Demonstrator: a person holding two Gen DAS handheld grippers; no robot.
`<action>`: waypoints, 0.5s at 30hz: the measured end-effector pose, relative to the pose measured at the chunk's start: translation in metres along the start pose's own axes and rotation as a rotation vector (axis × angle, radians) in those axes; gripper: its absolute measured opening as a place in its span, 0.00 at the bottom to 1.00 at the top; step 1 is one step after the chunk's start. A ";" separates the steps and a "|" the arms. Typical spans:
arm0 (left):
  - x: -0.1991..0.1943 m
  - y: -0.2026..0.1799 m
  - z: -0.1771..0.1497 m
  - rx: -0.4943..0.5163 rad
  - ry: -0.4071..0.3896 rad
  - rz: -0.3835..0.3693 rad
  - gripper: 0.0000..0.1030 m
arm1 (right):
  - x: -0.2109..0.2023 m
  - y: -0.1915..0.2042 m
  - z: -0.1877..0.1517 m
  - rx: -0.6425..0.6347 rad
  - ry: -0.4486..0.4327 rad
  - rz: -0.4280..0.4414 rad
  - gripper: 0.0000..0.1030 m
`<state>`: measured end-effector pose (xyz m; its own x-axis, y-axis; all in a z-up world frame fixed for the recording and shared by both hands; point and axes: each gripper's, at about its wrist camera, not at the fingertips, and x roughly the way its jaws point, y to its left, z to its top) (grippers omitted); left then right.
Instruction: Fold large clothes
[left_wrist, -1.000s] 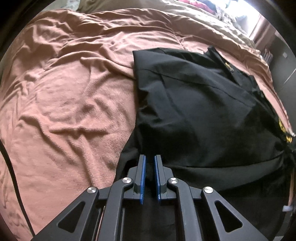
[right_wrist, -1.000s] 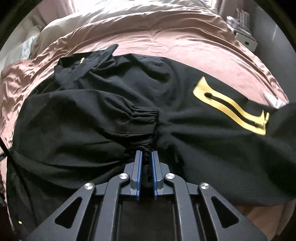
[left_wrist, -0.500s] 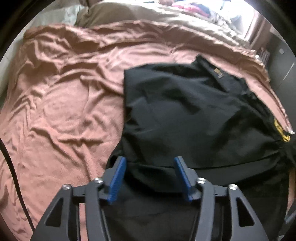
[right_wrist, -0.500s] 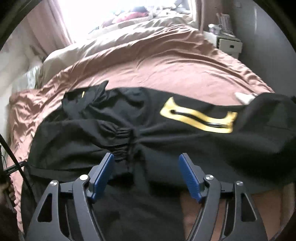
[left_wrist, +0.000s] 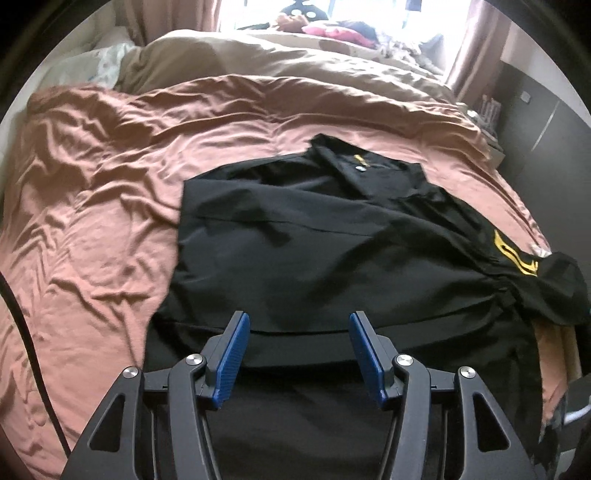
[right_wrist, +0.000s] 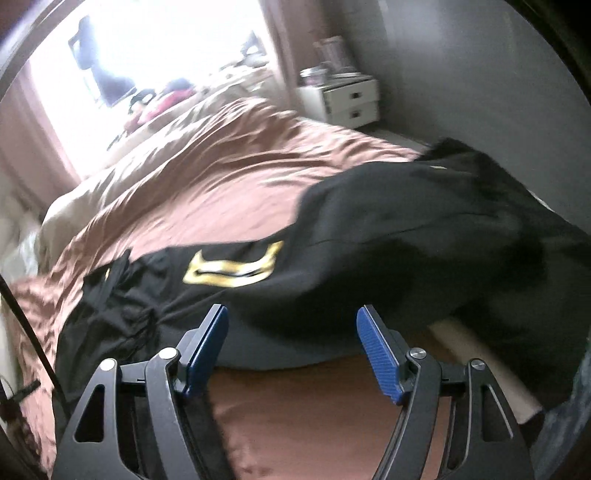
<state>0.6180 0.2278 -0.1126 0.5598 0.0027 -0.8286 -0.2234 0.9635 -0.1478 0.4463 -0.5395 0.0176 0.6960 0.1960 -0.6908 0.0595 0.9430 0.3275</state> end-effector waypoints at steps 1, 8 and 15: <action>0.000 -0.006 0.000 0.006 0.001 -0.003 0.57 | -0.006 -0.011 -0.001 0.023 -0.006 -0.004 0.66; 0.004 -0.042 0.002 0.039 0.010 -0.027 0.57 | -0.033 -0.057 -0.007 0.152 -0.033 -0.020 0.64; 0.013 -0.059 -0.001 0.062 0.025 -0.029 0.57 | -0.022 -0.097 -0.006 0.319 -0.031 0.012 0.52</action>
<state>0.6374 0.1707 -0.1149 0.5450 -0.0317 -0.8378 -0.1566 0.9779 -0.1388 0.4208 -0.6339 -0.0032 0.7195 0.1935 -0.6670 0.2694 0.8075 0.5248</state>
